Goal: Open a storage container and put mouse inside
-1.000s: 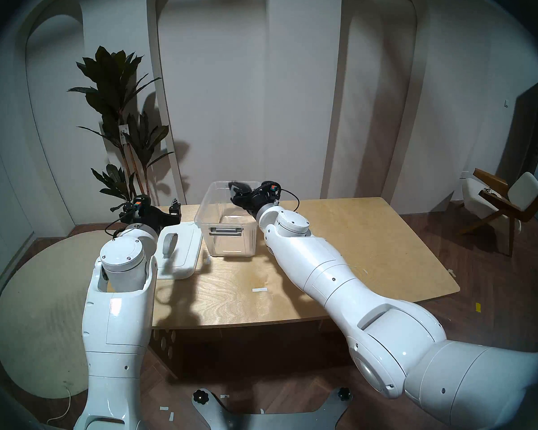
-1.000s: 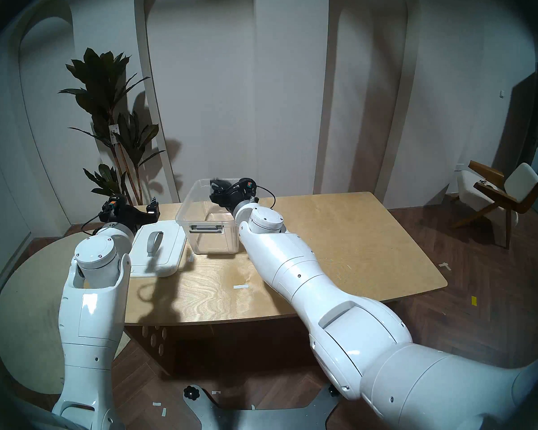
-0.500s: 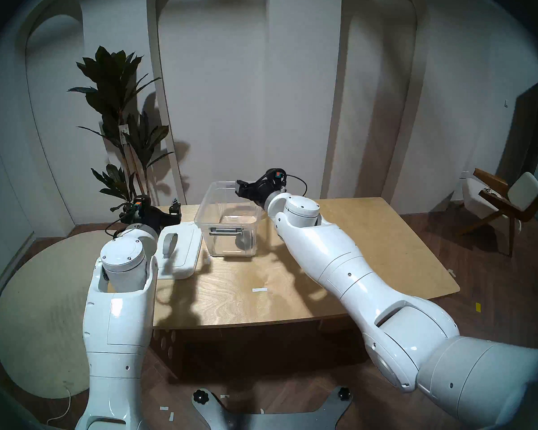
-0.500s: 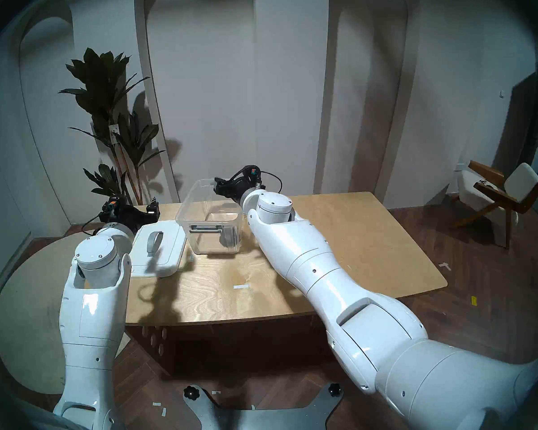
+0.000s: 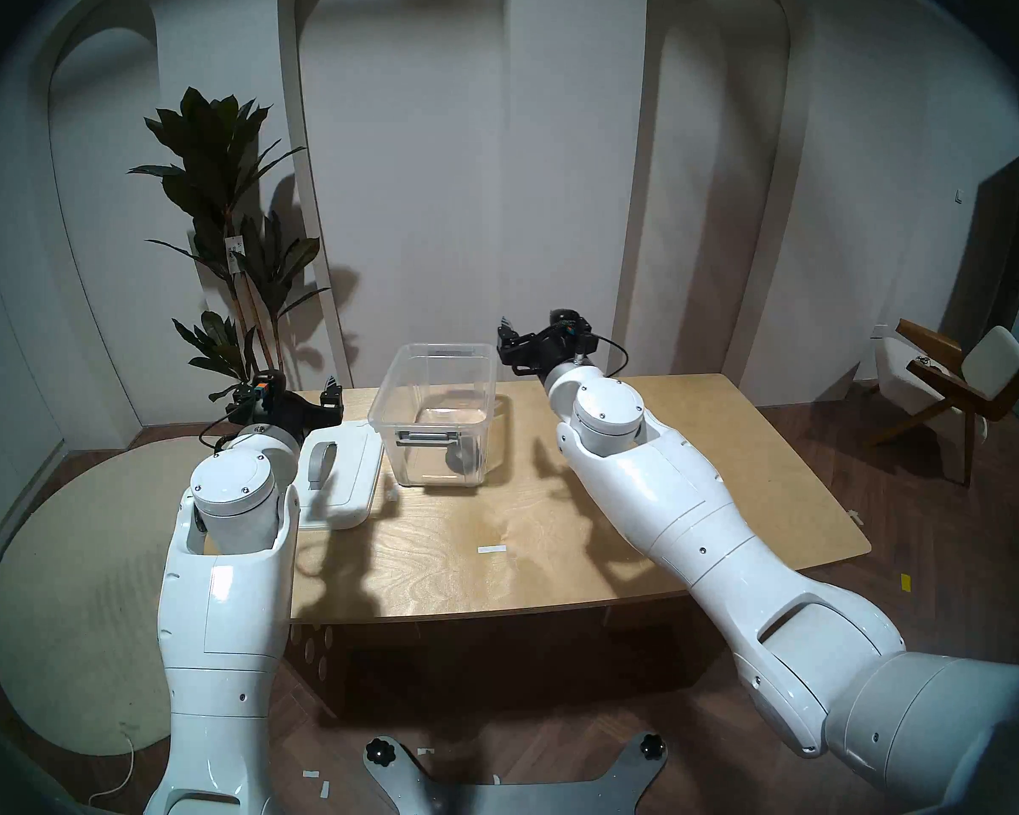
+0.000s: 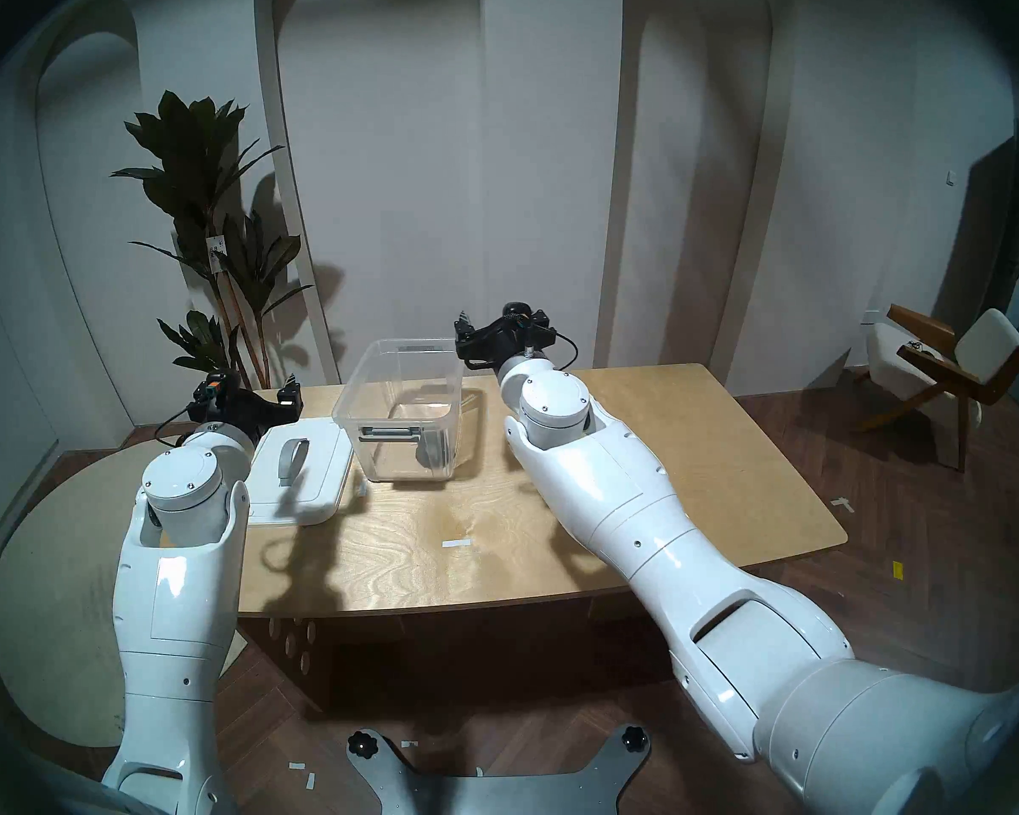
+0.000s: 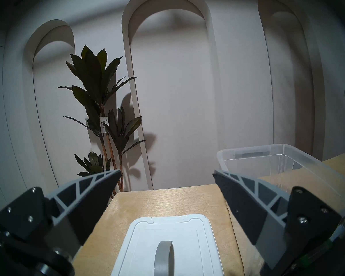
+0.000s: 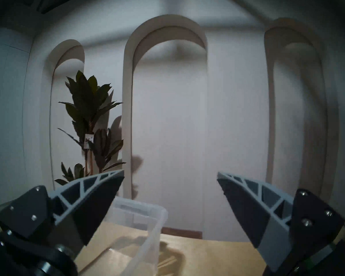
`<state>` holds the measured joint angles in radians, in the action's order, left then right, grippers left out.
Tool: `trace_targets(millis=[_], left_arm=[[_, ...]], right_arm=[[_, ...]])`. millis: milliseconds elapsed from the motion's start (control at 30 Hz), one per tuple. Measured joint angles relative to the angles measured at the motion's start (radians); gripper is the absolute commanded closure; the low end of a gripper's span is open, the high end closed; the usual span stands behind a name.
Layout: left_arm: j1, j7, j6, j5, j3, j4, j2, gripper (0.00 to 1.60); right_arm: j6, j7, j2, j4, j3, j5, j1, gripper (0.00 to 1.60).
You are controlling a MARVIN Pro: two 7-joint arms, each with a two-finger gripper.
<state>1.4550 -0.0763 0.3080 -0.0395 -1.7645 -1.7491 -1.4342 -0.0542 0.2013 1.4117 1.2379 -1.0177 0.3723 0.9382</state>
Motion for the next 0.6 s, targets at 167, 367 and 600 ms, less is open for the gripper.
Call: trace_targets(millis=[167, 367, 600], left_arm=[[0.0, -0.001, 0.0, -0.002, -0.001, 0.0, -0.002, 0.0], [0.0, -0.002, 0.0, -0.003, -0.002, 0.0, -0.003, 0.0], [0.0, -0.003, 0.0, -0.006, -0.003, 0.0, -0.005, 0.0]], right_arm=[[-0.065, 0.047, -0.046, 0.063, -0.029, -0.035, 0.04, 0.0], [-0.096, 0.073, -0.087, 0.133, -0.054, -0.045, 0.089, 0.0], [-0.108, 0.096, -0.123, 0.213, -0.089, -0.024, 0.162, 0.0]])
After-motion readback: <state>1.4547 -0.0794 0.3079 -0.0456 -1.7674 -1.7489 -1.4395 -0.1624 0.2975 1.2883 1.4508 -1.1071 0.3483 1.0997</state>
